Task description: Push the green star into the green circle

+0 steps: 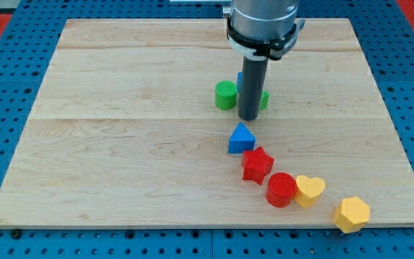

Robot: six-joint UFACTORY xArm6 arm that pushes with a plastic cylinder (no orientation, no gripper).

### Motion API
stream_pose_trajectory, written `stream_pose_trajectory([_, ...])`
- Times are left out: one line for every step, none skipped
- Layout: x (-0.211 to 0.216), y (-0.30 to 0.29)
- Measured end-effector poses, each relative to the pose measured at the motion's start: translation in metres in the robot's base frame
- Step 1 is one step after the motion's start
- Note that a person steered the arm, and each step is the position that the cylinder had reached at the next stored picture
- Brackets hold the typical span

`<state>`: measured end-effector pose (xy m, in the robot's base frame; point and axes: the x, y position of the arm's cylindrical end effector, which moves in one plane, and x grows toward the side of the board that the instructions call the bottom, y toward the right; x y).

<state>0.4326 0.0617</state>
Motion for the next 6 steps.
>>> stream_pose_trajectory([-0.002, -0.004])
stream_pose_trajectory([0.010, -0.009])
stream_pose_trajectory([0.027, 0.006])
stream_pose_trajectory([0.000, 0.068])
stream_pose_trajectory([-0.012, 0.076])
stream_pose_trajectory([-0.015, 0.035])
